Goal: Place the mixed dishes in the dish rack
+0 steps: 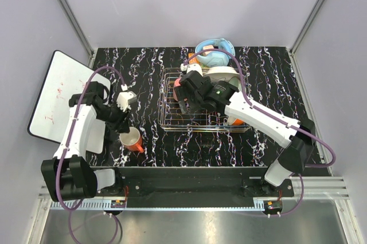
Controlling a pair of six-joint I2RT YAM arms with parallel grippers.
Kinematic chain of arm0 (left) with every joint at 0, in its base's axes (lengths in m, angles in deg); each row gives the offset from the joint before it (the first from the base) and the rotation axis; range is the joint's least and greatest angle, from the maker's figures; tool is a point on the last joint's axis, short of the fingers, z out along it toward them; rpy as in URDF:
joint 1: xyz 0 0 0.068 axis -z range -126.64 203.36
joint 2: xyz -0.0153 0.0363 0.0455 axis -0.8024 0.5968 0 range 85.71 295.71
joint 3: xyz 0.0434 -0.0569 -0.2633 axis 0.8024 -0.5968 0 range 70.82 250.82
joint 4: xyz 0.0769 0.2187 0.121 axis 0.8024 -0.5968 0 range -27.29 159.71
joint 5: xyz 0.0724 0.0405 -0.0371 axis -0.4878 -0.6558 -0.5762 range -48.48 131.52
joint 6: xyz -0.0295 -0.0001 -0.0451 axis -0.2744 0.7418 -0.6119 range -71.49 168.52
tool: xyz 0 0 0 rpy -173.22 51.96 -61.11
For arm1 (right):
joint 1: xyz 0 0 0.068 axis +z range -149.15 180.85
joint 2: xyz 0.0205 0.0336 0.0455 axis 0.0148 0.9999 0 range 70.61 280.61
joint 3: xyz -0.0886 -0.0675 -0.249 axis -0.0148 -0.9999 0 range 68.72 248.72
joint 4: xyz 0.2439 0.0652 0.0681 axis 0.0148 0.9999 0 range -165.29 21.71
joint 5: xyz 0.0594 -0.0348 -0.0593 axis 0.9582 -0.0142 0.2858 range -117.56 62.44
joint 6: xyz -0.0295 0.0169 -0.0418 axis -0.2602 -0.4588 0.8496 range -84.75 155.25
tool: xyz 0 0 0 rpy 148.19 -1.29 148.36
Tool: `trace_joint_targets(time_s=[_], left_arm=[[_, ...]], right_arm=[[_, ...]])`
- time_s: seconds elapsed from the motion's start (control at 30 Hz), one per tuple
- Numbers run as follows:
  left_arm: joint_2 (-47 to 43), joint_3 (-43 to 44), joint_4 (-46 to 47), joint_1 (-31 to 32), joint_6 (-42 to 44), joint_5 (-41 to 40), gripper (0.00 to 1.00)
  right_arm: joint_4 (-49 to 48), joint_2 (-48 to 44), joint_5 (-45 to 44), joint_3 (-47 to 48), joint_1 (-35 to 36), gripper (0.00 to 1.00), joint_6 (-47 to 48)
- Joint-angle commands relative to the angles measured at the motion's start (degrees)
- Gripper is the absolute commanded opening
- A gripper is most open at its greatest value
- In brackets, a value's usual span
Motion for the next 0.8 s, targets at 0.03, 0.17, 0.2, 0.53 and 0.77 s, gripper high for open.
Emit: trace_joint_targets(time_s=[0.03, 0.17, 0.2, 0.53, 0.77], left_arm=[[-1.02, 0.17, 5.49, -0.27, -2.36, -2.91, 0.45], [-1.55, -1.15, 6.81, -0.26, -2.89, -3.71, 0.51], [-1.64, -1.67, 7.51, -0.26, -2.98, -4.14, 0.51], [0.29, -8.09, 12.09, -0.35, -3.51, -6.70, 0.54], [2.40, -8.88, 13.05, -0.44, -3.94, -5.20, 0.11]], right_arm=[[-1.60, -2.79, -0.56, -0.85, 0.14, 0.93, -0.91], [-1.61, -2.97, -0.65, -1.28, 0.05, 0.93, -1.09], [-1.69, -2.97, -0.56, -1.55, 0.05, 0.93, -1.00], [-1.87, -3.32, -1.27, -2.43, 0.14, 0.93, -1.18], [-2.13, -3.41, -1.27, -2.78, 0.05, 0.90, -1.35]])
